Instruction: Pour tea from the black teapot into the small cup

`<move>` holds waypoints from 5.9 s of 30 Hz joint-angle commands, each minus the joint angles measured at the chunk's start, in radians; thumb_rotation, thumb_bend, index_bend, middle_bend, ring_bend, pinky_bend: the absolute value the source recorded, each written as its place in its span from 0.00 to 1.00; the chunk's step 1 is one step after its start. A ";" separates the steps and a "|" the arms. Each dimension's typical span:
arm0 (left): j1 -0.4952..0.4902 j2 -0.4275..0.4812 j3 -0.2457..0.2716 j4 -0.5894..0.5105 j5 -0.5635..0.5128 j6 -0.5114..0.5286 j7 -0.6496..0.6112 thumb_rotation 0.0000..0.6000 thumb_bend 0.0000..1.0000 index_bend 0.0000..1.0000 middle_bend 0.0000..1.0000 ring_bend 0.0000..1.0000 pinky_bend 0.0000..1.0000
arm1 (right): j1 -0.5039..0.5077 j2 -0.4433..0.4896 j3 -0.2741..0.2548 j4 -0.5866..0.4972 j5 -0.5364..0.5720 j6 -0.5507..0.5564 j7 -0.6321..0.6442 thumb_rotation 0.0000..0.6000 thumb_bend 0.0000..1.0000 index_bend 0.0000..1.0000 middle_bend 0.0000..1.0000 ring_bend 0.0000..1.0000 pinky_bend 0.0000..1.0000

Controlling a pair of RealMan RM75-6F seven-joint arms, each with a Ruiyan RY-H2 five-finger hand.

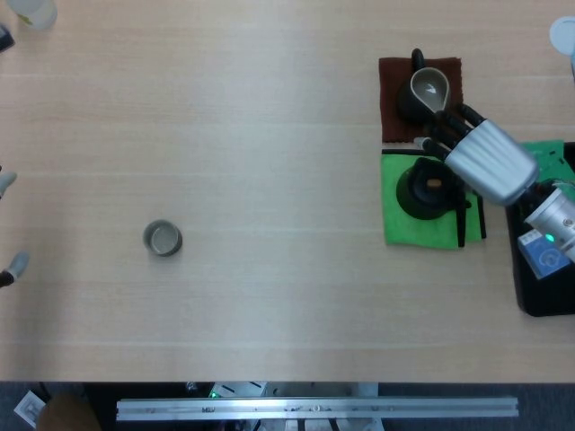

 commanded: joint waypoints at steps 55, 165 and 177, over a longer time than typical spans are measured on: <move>0.047 0.036 0.025 -0.001 0.037 0.043 -0.065 1.00 0.23 0.12 0.11 0.10 0.07 | 0.009 0.229 -0.012 -0.470 0.012 -0.156 -0.116 1.00 0.00 0.29 0.37 0.22 0.22; 0.064 0.060 0.018 0.023 0.036 0.042 -0.106 1.00 0.23 0.12 0.11 0.10 0.07 | 0.082 0.053 0.153 -0.467 0.305 -0.329 -0.349 1.00 0.00 0.29 0.34 0.25 0.21; 0.067 0.061 0.017 0.025 0.029 0.042 -0.105 1.00 0.23 0.12 0.11 0.10 0.07 | 0.096 0.015 0.189 -0.432 0.427 -0.364 -0.452 1.00 0.00 0.29 0.34 0.25 0.21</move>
